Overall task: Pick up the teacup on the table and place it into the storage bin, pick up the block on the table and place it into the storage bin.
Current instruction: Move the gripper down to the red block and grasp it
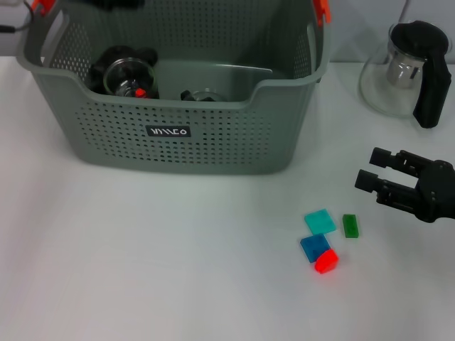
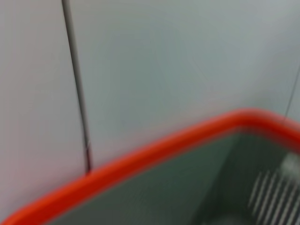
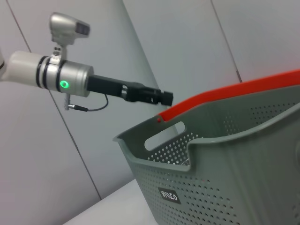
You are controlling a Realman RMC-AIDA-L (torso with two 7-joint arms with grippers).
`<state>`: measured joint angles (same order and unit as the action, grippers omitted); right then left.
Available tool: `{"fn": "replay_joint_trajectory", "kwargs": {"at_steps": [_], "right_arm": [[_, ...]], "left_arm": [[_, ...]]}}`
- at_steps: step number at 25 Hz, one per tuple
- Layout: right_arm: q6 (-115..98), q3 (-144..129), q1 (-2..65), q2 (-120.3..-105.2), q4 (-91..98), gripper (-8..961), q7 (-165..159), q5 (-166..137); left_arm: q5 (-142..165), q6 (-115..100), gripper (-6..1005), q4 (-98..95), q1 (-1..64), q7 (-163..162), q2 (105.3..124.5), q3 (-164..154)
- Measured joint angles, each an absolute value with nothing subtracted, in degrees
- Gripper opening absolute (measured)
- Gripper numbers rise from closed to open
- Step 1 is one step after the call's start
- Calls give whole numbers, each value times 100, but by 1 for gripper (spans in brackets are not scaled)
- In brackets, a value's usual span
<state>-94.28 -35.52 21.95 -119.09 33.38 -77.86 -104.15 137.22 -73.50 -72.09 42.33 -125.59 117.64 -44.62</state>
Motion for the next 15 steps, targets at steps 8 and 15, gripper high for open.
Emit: {"fn": "replay_joint_trajectory", "kwargs": {"at_steps": [8, 15], "right_arm": [[-9412, -3515, 2210, -11926, 3335, 758, -7781, -10415], [-9403, -3514, 2210, -11922, 3336, 758, -7788, -10412]], "left_arm": [[9155, -9212, 709, -5970, 3289, -10498, 11787, -3469], [9530, -10572, 720, -4702, 2660, -8282, 11979, -3246]]}}
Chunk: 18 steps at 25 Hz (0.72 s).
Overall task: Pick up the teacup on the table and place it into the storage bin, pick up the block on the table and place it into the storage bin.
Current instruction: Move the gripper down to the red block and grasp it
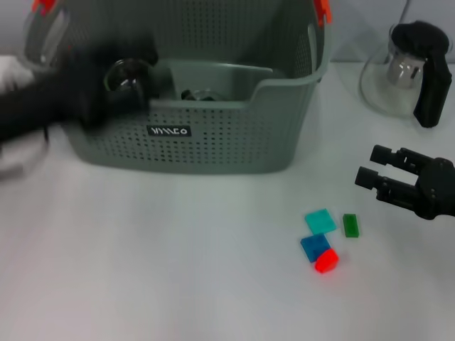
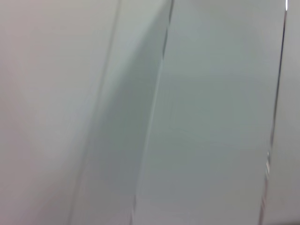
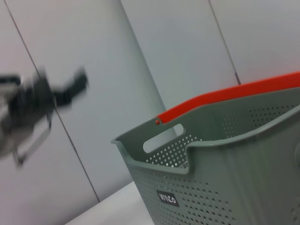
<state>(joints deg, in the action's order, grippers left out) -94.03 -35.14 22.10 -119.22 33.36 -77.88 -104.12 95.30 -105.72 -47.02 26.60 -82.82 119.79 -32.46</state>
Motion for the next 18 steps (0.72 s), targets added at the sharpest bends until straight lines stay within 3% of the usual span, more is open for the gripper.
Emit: {"fn": "replay_joint_trajectory", "kwargs": {"at_steps": [7, 13, 18], "right_arm": [[-9345, -3446, 2189, -11928, 3332, 757, -7791, -10392], [-9385, -3576, 2235, -11929, 3352, 757, -7794, -10414], [-9614, -3956, 2228, -11831, 3562, 757, -7900, -10588]], "left_arm": [[10886, -10448, 720, -4592, 2032, -6839, 12343, -3623], [11625, -10107, 720, -4457, 2004, -6550, 12370, -3686], [11841, -9998, 720, -4438, 2020, -6581, 12360, -3610]]}}
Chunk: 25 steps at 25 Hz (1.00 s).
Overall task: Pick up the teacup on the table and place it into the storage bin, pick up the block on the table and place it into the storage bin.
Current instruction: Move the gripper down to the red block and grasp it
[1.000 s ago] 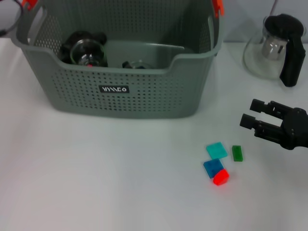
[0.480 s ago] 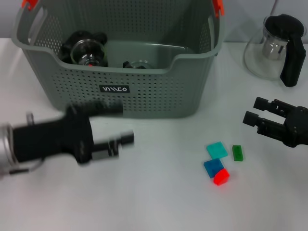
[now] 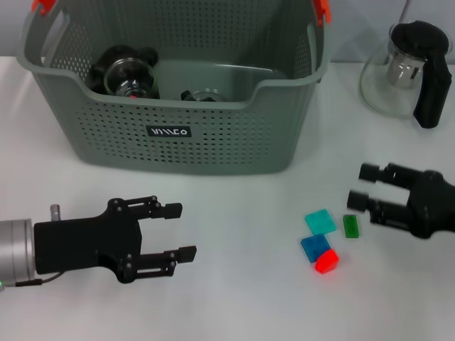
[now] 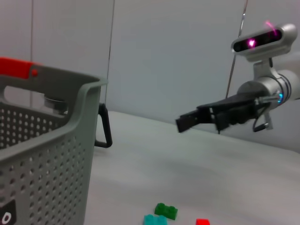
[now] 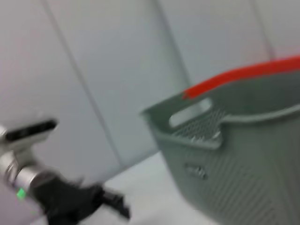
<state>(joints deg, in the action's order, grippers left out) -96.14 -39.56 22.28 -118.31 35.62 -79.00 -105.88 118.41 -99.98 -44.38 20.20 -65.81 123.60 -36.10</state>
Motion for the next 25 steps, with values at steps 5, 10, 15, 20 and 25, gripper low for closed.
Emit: {"fn": "replay_joint_trajectory", "kwargs": {"at_steps": [5, 10, 15, 20, 25], "right_arm": [[-10234, -3997, 2239, -11798, 4787, 757, -9223, -11390], [-11117, -4061, 2593, -11791, 6474, 757, -10903, -12637], [-11321, -4310, 3362, -11801, 7050, 757, -11468, -13688], [-11219, -5058, 4047, -11914, 7007, 757, -11682, -14567], [-10804, -6136, 4334, -12040, 6855, 757, -11954, -14992]], "left_arm": [[11799, -9931, 720, -4407, 2097, -6679, 12382, -3264], [11822, -9907, 720, -4225, 2256, -6721, 12348, -2939], [11833, -9901, 720, -4157, 2321, -6725, 12324, -2861], [11878, -9937, 720, -4152, 2219, -6767, 12303, -2803], [11826, -9937, 720, -3990, 2115, -6722, 12341, -2651]]}}
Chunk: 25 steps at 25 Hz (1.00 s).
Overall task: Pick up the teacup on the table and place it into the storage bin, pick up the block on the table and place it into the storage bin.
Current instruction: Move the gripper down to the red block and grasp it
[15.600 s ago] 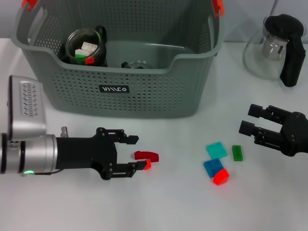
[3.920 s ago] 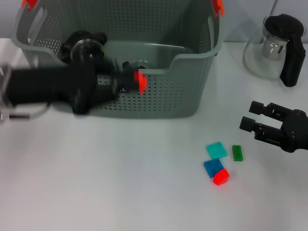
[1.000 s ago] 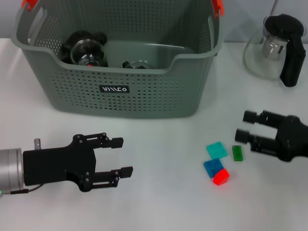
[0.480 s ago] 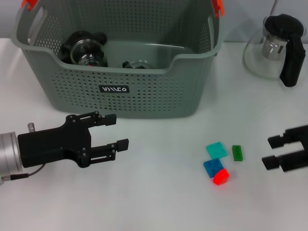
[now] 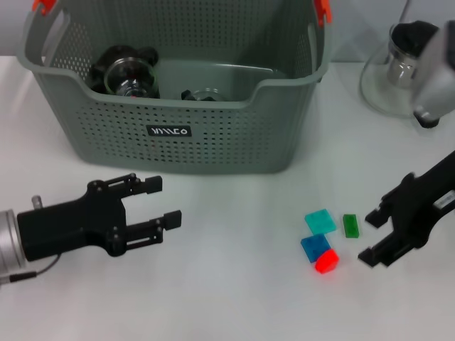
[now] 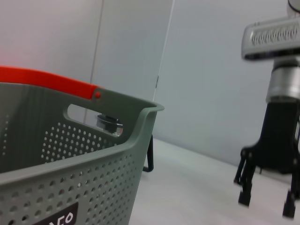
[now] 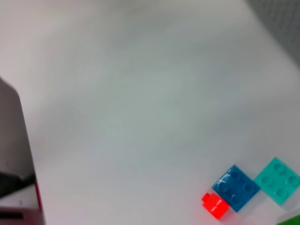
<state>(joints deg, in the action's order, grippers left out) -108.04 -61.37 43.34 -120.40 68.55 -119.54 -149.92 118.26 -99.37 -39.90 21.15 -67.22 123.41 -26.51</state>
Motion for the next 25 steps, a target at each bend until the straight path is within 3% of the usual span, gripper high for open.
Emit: {"fn": "replay_joint_trajectory", "kwargs": {"at_steps": [25], "right_arm": [[-9130, -8610, 4302, -12065, 6288, 756, -12628, -14600]], "left_arm": [[11800, -9709, 719, -3401, 2161, -6512, 12305, -2182]]}}
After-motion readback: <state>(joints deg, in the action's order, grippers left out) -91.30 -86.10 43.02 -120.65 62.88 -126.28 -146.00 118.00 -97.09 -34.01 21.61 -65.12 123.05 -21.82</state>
